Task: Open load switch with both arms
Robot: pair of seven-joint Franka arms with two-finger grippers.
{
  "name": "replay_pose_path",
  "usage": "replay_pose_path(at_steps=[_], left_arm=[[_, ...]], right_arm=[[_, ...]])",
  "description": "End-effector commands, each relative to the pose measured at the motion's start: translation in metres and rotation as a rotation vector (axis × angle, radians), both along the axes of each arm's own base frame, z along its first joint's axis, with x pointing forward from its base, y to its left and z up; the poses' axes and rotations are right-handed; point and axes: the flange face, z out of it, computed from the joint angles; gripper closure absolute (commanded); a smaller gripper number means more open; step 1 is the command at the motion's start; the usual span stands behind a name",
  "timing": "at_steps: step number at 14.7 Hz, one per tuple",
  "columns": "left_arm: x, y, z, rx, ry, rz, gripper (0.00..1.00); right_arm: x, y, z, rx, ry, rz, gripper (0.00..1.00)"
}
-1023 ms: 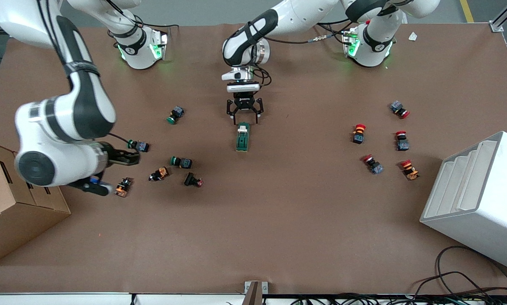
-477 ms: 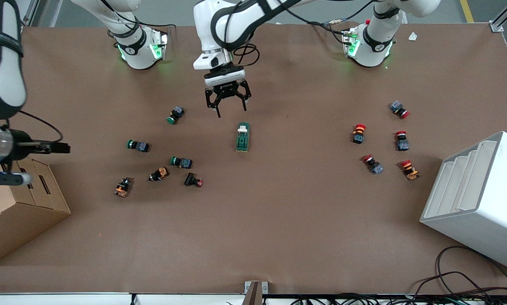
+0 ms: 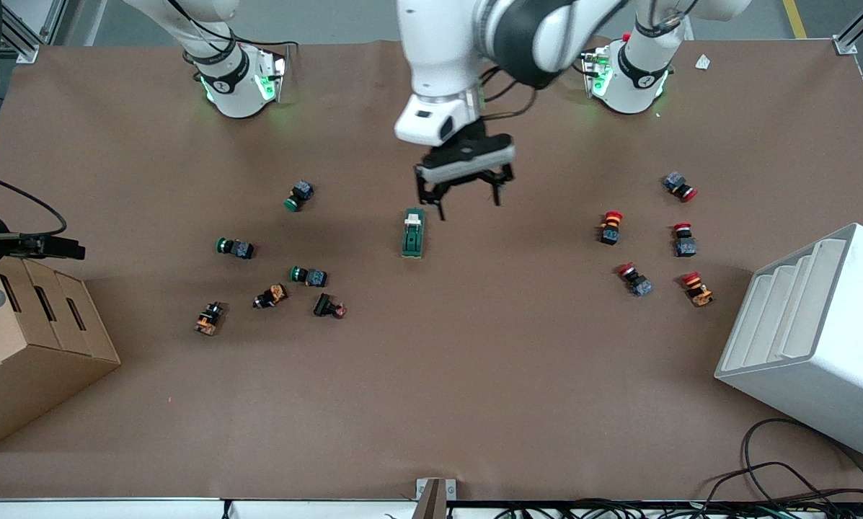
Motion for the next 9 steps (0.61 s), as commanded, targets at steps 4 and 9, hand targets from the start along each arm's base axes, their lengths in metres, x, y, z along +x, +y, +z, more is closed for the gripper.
replay_pose_path(at_steps=[4, 9], left_arm=[[0.052, 0.137, 0.073, -0.022, 0.134, -0.096, 0.0], [0.047, 0.273, 0.113, -0.051, 0.25, -0.268, 0.0]], right_arm=[[-0.004, 0.05, 0.014, -0.01, 0.031, 0.078, 0.0], [-0.018, 0.033, 0.029, 0.018, 0.045, 0.044, 0.0]])
